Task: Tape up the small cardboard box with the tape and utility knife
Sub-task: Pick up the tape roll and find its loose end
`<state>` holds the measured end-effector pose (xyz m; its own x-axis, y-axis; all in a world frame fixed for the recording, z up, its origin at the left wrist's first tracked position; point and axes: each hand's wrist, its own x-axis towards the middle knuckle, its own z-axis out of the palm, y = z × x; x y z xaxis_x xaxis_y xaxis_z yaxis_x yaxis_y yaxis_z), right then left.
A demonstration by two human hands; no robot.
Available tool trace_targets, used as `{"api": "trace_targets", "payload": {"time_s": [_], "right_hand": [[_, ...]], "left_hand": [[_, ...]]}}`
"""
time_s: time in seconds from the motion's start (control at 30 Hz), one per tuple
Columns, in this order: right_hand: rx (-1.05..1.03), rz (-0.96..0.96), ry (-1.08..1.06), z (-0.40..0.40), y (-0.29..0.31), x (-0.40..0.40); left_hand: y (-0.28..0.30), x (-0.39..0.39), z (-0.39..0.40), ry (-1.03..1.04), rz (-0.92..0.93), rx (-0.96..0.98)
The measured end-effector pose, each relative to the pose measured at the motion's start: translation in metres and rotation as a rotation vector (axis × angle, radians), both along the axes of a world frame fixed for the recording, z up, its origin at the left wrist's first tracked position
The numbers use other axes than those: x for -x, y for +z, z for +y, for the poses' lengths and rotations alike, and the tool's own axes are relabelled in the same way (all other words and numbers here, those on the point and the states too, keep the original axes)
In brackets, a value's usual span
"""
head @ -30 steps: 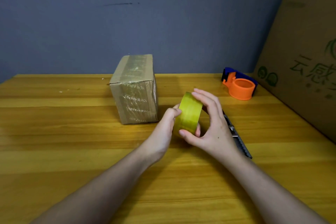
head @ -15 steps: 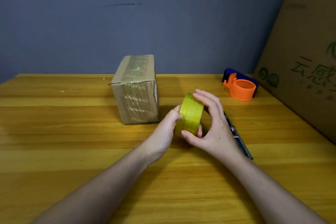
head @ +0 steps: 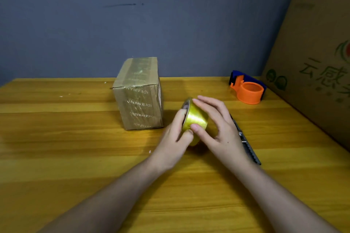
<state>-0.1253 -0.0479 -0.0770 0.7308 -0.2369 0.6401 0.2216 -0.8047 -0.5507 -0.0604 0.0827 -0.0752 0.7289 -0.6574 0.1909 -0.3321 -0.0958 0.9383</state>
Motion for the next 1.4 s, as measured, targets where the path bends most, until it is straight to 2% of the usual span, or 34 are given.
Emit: {"api": "trace_targets", "payload": {"time_s": [0.1,0.27,0.8,1.1,1.4], "right_hand": [[0.027,-0.043,-0.006,0.0002,0.0007,0.0013],[-0.072,-0.074,0.020,0.0008,0.0015,0.0010],[-0.205,0.002,0.038,0.0070,0.0081,0.0020],[-0.125,-0.074,0.007,0.0070,0.0044,0.0017],[-0.161,-0.043,0.020,0.0079,0.0052,0.0008]], "left_hand": [[-0.0051,-0.0027,0.0002,0.017,-0.049,-0.016],[-0.0053,-0.0046,-0.0019,0.017,-0.095,-0.003],[-0.0039,-0.0039,-0.0025,-0.001,-0.103,-0.015],[-0.0024,-0.0038,-0.0021,-0.017,-0.057,0.001],[-0.0015,-0.0037,-0.0017,-0.024,-0.053,0.005]]}}
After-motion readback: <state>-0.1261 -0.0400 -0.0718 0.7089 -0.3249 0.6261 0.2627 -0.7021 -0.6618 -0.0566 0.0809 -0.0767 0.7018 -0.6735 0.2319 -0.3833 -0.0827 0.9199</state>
